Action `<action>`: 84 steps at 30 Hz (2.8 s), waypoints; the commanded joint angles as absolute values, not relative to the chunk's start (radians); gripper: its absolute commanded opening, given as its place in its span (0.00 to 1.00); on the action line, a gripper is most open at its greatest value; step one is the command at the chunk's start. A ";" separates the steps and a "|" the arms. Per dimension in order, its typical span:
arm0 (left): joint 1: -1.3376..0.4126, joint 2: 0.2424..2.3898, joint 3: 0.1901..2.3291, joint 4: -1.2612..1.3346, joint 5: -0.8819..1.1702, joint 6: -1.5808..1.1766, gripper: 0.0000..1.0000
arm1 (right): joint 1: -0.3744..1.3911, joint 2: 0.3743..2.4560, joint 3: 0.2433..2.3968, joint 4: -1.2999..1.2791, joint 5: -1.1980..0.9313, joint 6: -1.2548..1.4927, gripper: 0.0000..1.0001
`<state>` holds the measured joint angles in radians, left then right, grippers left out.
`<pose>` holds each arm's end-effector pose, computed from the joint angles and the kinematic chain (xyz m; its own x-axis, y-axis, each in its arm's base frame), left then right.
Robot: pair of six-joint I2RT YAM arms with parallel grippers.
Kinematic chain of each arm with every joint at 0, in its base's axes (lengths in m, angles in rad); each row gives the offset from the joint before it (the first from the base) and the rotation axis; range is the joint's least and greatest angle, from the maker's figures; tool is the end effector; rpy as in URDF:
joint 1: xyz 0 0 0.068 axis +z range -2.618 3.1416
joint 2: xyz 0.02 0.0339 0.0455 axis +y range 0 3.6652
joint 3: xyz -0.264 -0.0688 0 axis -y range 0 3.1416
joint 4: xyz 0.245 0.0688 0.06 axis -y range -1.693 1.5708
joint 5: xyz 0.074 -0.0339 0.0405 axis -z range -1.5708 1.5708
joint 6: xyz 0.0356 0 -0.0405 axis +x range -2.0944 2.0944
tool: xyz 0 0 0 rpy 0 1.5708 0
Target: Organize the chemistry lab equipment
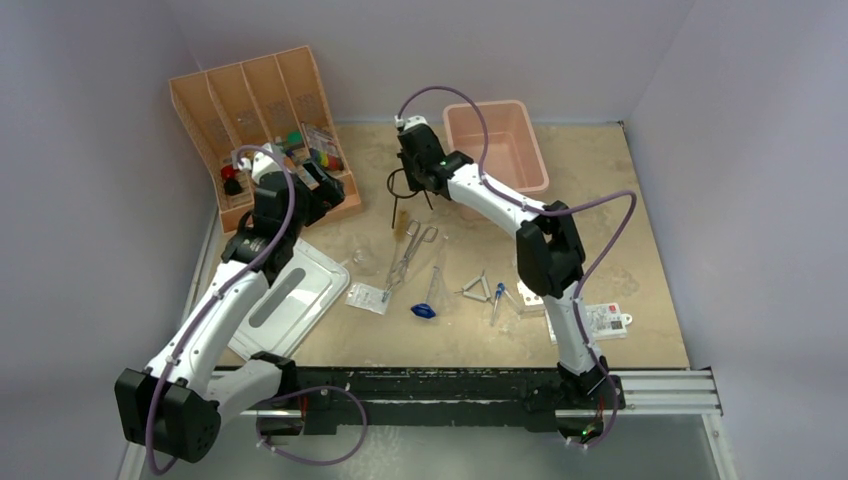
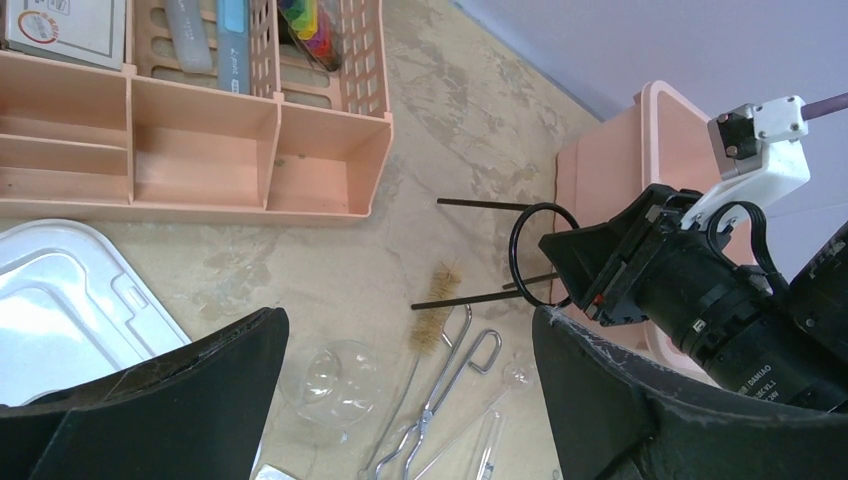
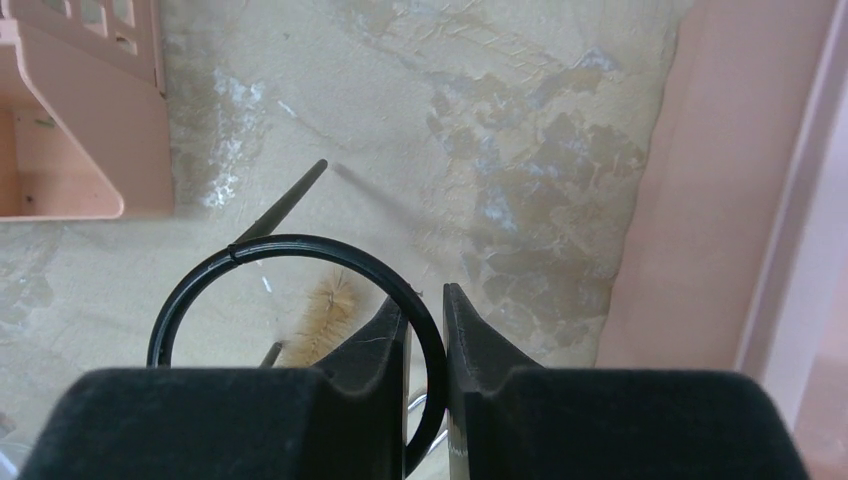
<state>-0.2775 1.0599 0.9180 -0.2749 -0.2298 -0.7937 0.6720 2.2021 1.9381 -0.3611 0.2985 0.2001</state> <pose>0.2343 -0.0583 0.3245 -0.3204 -0.6306 -0.7069 -0.2310 0.7757 -0.5873 0.4100 0.3128 0.2574 -0.5300 -0.1789 -0.8289 -0.3092 0.9510 -0.0075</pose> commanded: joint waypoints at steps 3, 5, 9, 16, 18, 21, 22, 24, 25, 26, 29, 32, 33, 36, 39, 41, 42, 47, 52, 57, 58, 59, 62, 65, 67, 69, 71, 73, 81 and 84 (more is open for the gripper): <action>-0.279 1.015 0.919 -0.271 -0.257 -0.787 0.91 | 0.670 2.123 2.027 -0.296 0.335 0.238 0.00; -0.279 1.011 0.923 -0.278 -0.260 -0.785 0.91 | 0.669 2.093 2.030 -0.281 0.328 0.247 0.00; -0.279 0.998 0.927 -0.287 -0.268 -0.776 0.91 | 0.670 2.016 2.026 -0.262 0.301 0.252 0.00; -0.279 0.989 0.936 -0.291 -0.263 -0.757 0.91 | 0.666 1.837 2.025 -0.210 0.319 0.167 0.00; -0.279 0.989 0.939 -0.289 -0.259 -0.753 0.91 | 0.660 1.803 2.026 -0.197 0.356 0.119 0.00; -0.279 0.998 0.945 -0.284 -0.241 -0.748 0.91 | 0.629 1.770 2.040 -0.214 0.412 0.088 0.00; -0.279 1.001 0.949 -0.284 -0.234 -0.745 0.91 | 0.609 1.761 2.043 -0.221 0.429 0.082 0.00; -0.279 1.007 0.957 -0.286 -0.218 -0.736 0.91 | 0.570 1.745 2.042 -0.246 0.450 0.078 0.00; -0.279 1.008 0.961 -0.288 -0.211 -0.729 0.91 | 0.544 1.739 2.040 -0.261 0.456 0.083 0.00; -0.279 1.009 0.964 -0.288 -0.204 -0.722 0.91 | 0.518 1.732 2.037 -0.282 0.462 0.095 0.00; -0.279 1.008 0.968 -0.296 -0.197 -0.698 0.91 | 0.444 1.721 2.002 -0.328 0.471 0.133 0.00; -0.279 1.013 0.953 -0.274 -0.187 -0.681 0.91 | 0.379 1.736 1.994 -0.392 0.455 0.193 0.00; -0.279 1.020 0.944 -0.254 -0.178 -0.676 0.91 | 0.363 1.742 1.986 -0.400 0.442 0.209 0.00; -0.279 1.066 0.966 -0.245 -0.169 -0.681 0.91 | 0.317 1.780 1.966 -0.404 0.366 0.245 0.00; -0.279 1.122 0.989 -0.207 -0.145 -0.673 0.91 | 0.294 1.846 2.002 -0.441 0.332 0.252 0.00; -0.279 1.150 0.991 -0.154 -0.138 -0.691 0.91 | 0.269 1.887 2.033 -0.464 0.272 0.268 0.00; -0.279 1.164 0.995 -0.129 -0.137 -0.703 0.91 | 0.259 1.905 2.044 -0.467 0.234 0.278 0.00; -0.279 1.238 1.033 -0.087 -0.161 -0.735 0.90 | 0.251 2.022 2.116 -0.500 0.251 0.300 0.00; -0.279 1.295 1.048 -0.059 -0.167 -0.741 0.90 | 0.243 2.090 2.136 -0.533 0.338 0.345 0.00; -0.279 1.332 1.054 -0.047 -0.153 -0.753 0.89 | 0.237 2.141 2.144 -0.486 0.357 0.373 0.00; -0.279 1.335 1.055 -0.047 -0.151 -0.755 0.89 | 0.236 2.155 2.152 -0.476 0.366 0.370 0.00; -0.279 1.338 1.057 -0.048 -0.149 -0.756 0.89 | 0.236 2.169 2.159 -0.471 0.378 0.372 0.00; -0.279 1.339 1.063 -0.059 -0.150 -0.751 0.89 | 0.236 2.214 2.193 -0.476 0.426 0.371 0.00; -0.279 1.336 1.065 -0.068 -0.160 -0.744 0.89 | 0.235 2.242 2.209 -0.479 0.486 0.393 0.00; -0.279 1.339 1.065 -0.070 -0.163 -0.744 0.89 | 0.233 2.257 2.218 -0.481 0.502 0.422 0.00; -0.279 1.343 1.066 -0.071 -0.161 -0.746 0.88 | 0.234 2.275 2.228 -0.481 0.515 0.460 0.00; -0.279 1.345 1.066 -0.073 -0.161 -0.750 0.88 | 0.234 2.289 2.239 -0.479 0.531 0.492 0.00; -0.279 1.345 1.067 -0.075 -0.164 -0.752 0.88 | 0.233 2.301 2.249 -0.478 0.552 0.529 0.00; -0.279 1.340 1.068 -0.093 -0.181 -0.750 0.88 | 0.230 2.349 2.276 -0.496 0.656 0.647 0.00; -0.279 1.341 1.069 -0.093 -0.183 -0.751 0.88 | 0.231 2.360 2.280 -0.489 0.662 0.656 0.03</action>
<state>-0.2775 1.3464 1.0191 -0.1215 -0.1646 -0.7418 0.2356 2.3684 2.2200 -0.5217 0.5774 0.5888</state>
